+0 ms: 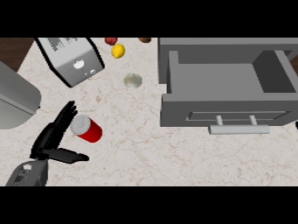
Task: Pick up the can, place it into the drawer and close the drawer
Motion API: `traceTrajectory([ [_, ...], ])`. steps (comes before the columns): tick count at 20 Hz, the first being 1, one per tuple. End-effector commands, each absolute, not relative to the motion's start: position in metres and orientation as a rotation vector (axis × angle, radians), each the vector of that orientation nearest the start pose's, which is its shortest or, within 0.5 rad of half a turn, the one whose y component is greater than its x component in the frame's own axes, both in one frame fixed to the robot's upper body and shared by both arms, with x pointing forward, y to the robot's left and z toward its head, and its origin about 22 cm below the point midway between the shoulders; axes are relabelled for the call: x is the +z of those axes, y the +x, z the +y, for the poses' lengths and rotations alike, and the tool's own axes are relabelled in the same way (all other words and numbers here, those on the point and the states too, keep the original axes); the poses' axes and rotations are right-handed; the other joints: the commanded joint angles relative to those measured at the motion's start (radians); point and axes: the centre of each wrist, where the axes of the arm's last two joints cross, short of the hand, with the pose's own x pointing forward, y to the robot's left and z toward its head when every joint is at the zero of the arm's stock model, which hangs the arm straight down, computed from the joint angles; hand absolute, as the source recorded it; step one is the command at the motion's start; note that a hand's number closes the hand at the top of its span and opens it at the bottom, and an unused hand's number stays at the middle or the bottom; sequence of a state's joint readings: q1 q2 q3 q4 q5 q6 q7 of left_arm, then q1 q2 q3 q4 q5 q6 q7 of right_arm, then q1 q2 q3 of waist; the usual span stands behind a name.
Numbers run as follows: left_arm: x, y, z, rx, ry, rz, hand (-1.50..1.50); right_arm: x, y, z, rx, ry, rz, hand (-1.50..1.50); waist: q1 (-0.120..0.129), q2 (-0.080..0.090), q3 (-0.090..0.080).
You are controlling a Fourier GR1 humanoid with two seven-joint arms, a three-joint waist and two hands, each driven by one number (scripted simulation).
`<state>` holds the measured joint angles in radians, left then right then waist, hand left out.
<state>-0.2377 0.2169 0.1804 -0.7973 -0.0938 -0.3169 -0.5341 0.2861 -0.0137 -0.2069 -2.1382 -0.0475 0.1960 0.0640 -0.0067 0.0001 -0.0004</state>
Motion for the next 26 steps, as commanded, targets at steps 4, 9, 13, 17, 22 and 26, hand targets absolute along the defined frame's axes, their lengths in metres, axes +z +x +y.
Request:
traceTrajectory([
  [4, -0.098, 0.276, 0.329, -0.236, -0.069, -1.535, -1.5, 0.08, 0.16, -0.307, 0.008, -0.177, -1.805, -1.5, 0.001, 0.0, 0.0],
  [9, -0.101, 0.288, 0.296, -0.241, -0.083, -1.523, -1.5, 0.084, 0.165, -0.309, 0.016, -0.181, -1.793, -1.5, 0.001, 0.0, 0.0],
  [13, -0.089, 0.294, 0.291, -0.228, -0.098, -1.527, -1.5, 0.083, 0.146, -0.298, 0.015, -0.19, -1.801, -1.5, 0.002, -0.001, 0.001],
  [17, -0.119, 0.292, 0.276, -0.243, -0.106, -1.516, -1.5, 0.088, 0.157, -0.289, 0.01, -0.171, -1.814, -1.5, -0.005, 0.002, 0.0],
  [22, -0.103, 0.3, 0.271, -0.277, -0.143, -1.54, -1.5, 0.108, 0.167, -0.295, 0.003, -0.151, -1.805, -1.5, 0.002, 0.0, 0.0],
  [26, -0.113, 0.304, 0.274, -0.251, -0.172, -1.536, -1.5, 0.101, 0.143, -0.304, 0.017, -0.154, -1.817, -1.5, -0.007, 0.002, 0.0],
])
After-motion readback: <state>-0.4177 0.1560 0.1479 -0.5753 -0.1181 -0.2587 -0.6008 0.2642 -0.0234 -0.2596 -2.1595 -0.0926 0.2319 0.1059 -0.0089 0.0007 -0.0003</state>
